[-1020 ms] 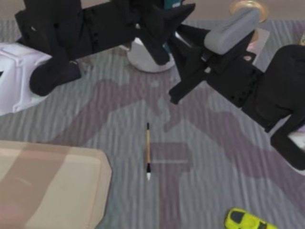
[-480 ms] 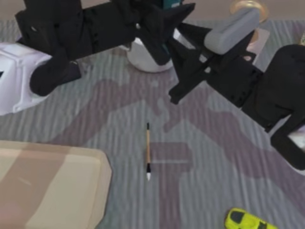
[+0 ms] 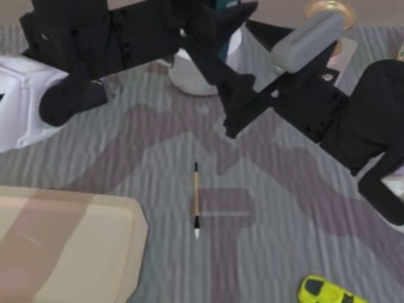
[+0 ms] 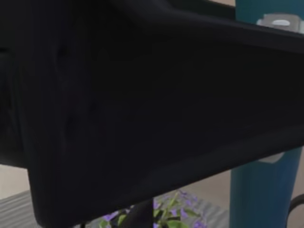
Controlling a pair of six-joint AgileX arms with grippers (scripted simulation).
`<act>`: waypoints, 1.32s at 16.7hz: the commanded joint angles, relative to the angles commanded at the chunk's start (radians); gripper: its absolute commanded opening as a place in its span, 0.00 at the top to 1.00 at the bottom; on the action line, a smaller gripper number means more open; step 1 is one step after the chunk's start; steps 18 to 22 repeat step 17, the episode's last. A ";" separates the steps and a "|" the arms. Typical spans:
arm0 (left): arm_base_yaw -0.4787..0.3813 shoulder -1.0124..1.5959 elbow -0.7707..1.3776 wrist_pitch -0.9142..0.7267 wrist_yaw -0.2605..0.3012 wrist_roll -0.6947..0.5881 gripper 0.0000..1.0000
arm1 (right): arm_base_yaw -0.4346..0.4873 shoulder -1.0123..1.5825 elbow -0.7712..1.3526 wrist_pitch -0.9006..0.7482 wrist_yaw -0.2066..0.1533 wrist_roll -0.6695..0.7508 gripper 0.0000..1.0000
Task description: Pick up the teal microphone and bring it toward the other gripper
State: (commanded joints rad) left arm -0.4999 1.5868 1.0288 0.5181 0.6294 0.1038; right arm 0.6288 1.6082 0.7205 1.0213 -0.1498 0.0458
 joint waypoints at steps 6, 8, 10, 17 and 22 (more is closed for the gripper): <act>0.000 -0.004 0.004 -0.001 -0.004 0.003 1.00 | -0.003 0.006 -0.003 0.000 0.004 -0.003 0.00; 0.011 -0.010 -0.001 -0.002 0.007 0.004 1.00 | -0.005 -0.011 -0.020 0.000 0.000 -0.003 0.00; 0.045 -0.026 -0.016 -0.004 0.038 0.005 1.00 | -0.014 -0.065 -0.075 0.003 -0.009 -0.002 0.00; 0.162 -0.079 -0.067 -0.012 0.136 0.009 1.00 | -0.037 -0.245 -0.269 0.017 -0.044 0.003 0.00; 0.162 -0.079 -0.067 -0.012 0.136 0.009 1.00 | -0.037 -0.245 -0.269 0.017 -0.044 0.003 0.00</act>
